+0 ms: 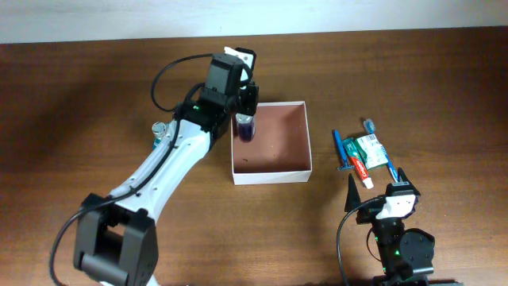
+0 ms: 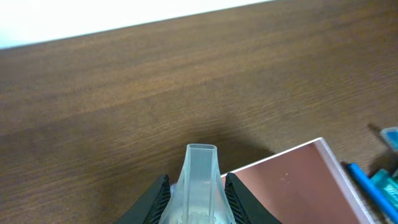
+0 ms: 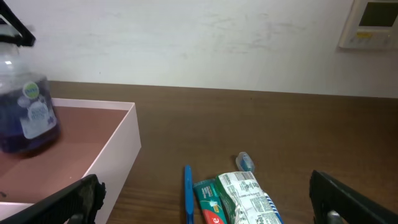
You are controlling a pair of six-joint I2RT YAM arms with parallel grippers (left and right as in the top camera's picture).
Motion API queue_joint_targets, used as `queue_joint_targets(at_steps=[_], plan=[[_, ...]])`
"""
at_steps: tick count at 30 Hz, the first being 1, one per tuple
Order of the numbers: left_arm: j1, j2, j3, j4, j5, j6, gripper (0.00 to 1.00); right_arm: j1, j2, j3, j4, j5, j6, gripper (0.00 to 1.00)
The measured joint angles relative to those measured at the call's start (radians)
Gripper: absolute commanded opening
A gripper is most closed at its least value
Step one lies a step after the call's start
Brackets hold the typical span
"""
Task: Pack container
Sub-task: 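Lift the soap bottle and carry it right over the pink box, then lower the soap bottle into the box's back-left corner and release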
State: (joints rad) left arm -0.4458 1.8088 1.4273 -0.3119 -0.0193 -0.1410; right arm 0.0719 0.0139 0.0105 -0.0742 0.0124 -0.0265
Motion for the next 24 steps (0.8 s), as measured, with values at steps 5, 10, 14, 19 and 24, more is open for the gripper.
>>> queue_joint_targets(at_steps=[5, 10, 14, 19, 24], plan=[[0.0, 0.045, 0.0, -0.001, -0.019, -0.003, 0.29, 0.0, 0.0, 0.0, 0.0, 0.0, 0.0, 0.98], [0.0, 0.064, 0.0, 0.001, -0.039, -0.003, 0.29, 0.0, 0.0, 0.0, 0.0, 0.0, 0.0, 0.98], [0.0, 0.064, 0.001, -0.004, -0.042, -0.005, 0.54, 0.0, 0.0, 0.0, 0.0, 0.0, 0.0, 0.98], [0.0, 0.064, 0.016, -0.041, -0.046, -0.013, 0.57, 0.0, 0.0, 0.0, 0.0, 0.0, 0.0, 0.98], [0.0, 0.064, 0.017, -0.069, -0.046, -0.013, 0.57, 0.0, 0.0, 0.0, 0.0, 0.0, 0.001, 0.98]])
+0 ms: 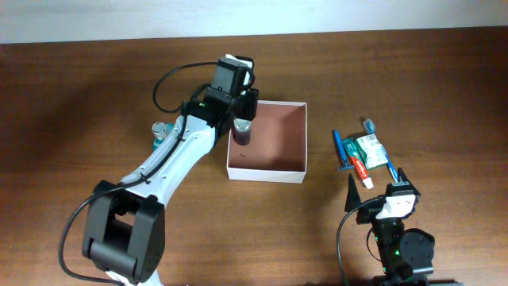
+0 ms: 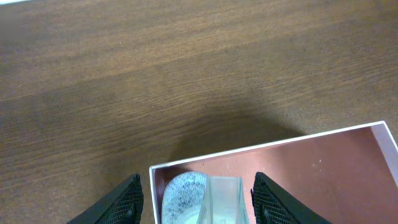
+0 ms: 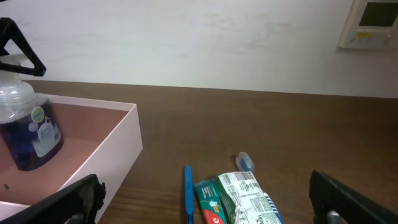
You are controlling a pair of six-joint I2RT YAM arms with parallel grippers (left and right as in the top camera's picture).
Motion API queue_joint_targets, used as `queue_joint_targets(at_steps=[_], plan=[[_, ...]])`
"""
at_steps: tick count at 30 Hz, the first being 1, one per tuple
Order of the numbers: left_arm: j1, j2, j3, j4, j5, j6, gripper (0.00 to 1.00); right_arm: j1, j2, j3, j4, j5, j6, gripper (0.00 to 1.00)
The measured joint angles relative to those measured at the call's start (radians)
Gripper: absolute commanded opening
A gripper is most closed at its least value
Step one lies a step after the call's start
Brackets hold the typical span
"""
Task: Pack container
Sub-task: 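Lower the soap bottle into the box's back-left corner and release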
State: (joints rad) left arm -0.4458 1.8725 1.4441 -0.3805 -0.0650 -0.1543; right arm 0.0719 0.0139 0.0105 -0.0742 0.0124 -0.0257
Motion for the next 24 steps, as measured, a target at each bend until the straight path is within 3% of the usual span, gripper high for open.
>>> queue_joint_targets(at_steps=[6, 9, 15, 18, 24], plan=[[0.0, -0.022, 0.0, -0.046, 0.0, 0.005, 0.59, 0.0, 0.0, 0.0, 0.0, 0.0, -0.001, 0.98], [0.0, -0.071, 0.0, -0.091, 0.0, 0.035, 0.73, 0.0, 0.0, 0.0, 0.0, 0.0, 0.0, 0.98], [0.0, -0.229, 0.004, -0.249, 0.006, 0.072, 0.83, 0.0, 0.0, 0.0, 0.0, 0.0, -0.001, 0.98], [0.0, -0.293, 0.008, -0.352, 0.009, 0.095, 0.99, 0.0, 0.0, 0.0, 0.0, 0.0, -0.001, 0.98], [0.016, -0.337, 0.009, -0.527, -0.015, 0.139, 0.99, 0.0, 0.0, 0.0, 0.0, 0.0, -0.001, 0.98]])
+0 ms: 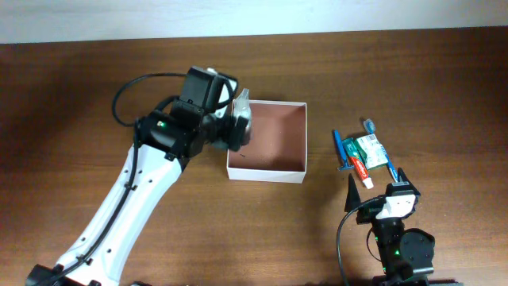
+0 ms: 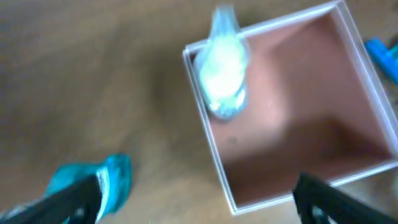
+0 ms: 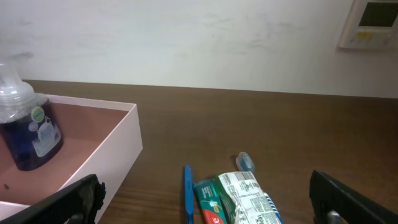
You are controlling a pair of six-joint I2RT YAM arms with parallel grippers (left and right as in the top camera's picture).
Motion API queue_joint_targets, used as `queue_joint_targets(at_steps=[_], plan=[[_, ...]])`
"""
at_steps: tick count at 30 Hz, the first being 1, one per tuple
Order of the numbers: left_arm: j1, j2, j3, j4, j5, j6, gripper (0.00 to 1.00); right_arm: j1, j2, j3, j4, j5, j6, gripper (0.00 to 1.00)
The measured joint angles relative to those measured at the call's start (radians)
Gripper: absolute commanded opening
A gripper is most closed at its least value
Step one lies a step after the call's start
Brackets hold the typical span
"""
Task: Pack container
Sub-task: 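Lower the soap bottle into the box's back-left corner and release, then move the left gripper back to the teal mouthwash bottle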
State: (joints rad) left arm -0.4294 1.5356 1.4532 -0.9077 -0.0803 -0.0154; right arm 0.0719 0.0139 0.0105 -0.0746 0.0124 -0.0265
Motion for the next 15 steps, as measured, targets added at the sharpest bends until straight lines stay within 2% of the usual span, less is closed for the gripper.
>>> queue_joint_targets(at_steps=[3, 9, 15], plan=[[0.045, 0.0, 0.0, -0.064, -0.027, 0.013, 0.99, 0.0, 0.0, 0.0, 0.0, 0.0, 0.0, 0.98], [0.175, 0.0, 0.0, -0.078, -0.047, 0.033, 0.99, 0.0, 0.0, 0.0, 0.0, 0.0, 0.0, 0.98], [0.277, 0.0, 0.0, -0.078, 0.042, 0.122, 0.99, 0.0, 0.0, 0.0, 0.0, 0.0, 0.0, 0.98]])
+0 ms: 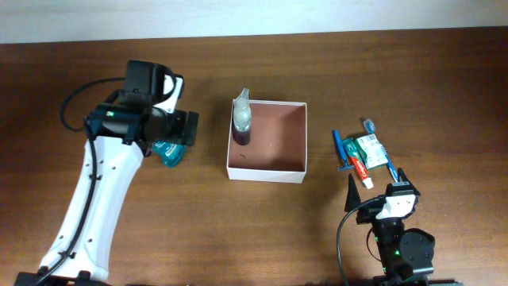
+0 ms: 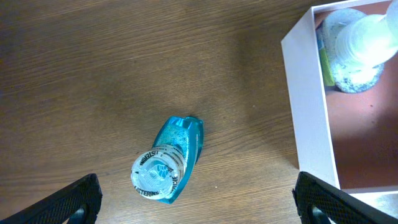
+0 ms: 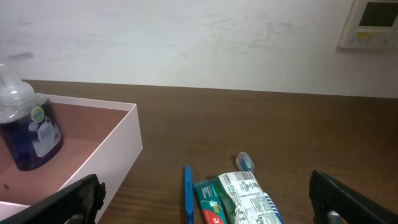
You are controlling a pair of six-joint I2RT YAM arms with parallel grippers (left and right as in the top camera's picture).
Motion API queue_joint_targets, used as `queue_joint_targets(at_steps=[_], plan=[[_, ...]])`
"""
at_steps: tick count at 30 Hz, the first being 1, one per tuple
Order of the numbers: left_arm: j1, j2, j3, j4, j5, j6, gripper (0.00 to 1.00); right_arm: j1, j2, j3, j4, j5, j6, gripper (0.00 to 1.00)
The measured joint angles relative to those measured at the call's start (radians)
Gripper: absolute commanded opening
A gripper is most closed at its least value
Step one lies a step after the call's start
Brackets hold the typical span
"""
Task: Pack container
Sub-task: 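Move the left gripper back to the teal mouthwash bottle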
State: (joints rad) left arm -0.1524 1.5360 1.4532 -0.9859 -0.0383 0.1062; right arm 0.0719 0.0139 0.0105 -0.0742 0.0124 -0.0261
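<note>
A white box with a pink inside (image 1: 278, 171) lies mid-table. In its far left corner stands a pump bottle of purple liquid (image 1: 242, 121), also seen from above (image 2: 356, 48) and from the side (image 3: 28, 134). A teal bottle (image 1: 167, 151) lies on the table left of the box. My left gripper (image 1: 179, 129) hovers open over this teal bottle (image 2: 168, 163), holding nothing. Near the front edge my right gripper (image 1: 377, 193) is open and empty.
Right of the box lie a blue razor (image 1: 339, 151), a toothpaste tube (image 1: 359, 168), a green-white packet (image 1: 370, 146) and a blue toothbrush (image 1: 388, 165). These sit just ahead of the right gripper (image 3: 205, 208). A wall rises behind the table's far edge.
My left gripper was open above the box's left edge by the pump bottle. It now sits further left, over the teal bottle. The right arm has not moved.
My left gripper was shut on the pump bottle above the box's left wall. Then the bottle stood in the box with the jaws open around it. Then the gripper was clear of it, and now it is over the teal bottle.
</note>
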Motion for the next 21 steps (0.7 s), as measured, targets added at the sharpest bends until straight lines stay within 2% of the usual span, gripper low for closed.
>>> queue_joint_targets(at_steps=[11, 21], plan=[[0.071, 0.0, -0.05, 0.013, 0.055, 0.047, 0.99, 0.0, 0.0, 0.0, 0.0, 0.0, 0.0, 0.98], [0.076, 0.0, -0.14, 0.082, 0.062, 0.051, 0.99, 0.0, 0.0, 0.0, 0.0, 0.0, 0.0, 0.98]])
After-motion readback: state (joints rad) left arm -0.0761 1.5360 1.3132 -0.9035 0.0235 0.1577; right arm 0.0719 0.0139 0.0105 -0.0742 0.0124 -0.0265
